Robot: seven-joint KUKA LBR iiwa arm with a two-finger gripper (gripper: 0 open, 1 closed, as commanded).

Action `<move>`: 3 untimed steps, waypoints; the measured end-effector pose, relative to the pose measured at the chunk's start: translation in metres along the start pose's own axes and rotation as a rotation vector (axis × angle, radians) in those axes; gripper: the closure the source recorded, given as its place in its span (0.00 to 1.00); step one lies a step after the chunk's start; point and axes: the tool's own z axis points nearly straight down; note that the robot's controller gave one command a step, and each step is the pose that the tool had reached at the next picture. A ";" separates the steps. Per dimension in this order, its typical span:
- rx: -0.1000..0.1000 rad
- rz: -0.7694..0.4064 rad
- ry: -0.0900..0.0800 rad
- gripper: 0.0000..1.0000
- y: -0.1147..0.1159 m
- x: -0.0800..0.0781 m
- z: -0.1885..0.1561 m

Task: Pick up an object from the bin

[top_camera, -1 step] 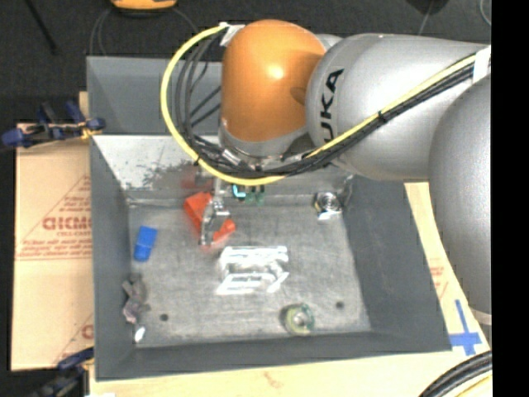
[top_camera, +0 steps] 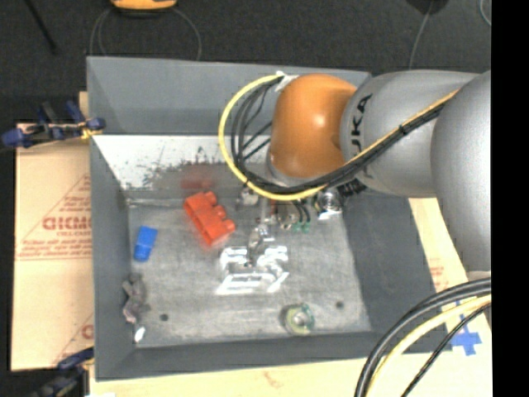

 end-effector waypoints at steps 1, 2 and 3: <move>-0.002 -0.303 -0.004 0.00 -0.041 0.047 0.028; -0.004 -0.301 -0.007 1.00 -0.039 0.046 0.028; -0.001 -0.254 -0.013 1.00 -0.047 0.045 -0.082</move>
Offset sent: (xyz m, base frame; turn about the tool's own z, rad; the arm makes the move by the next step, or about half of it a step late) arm -0.0442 -0.0412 -0.0274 -0.3073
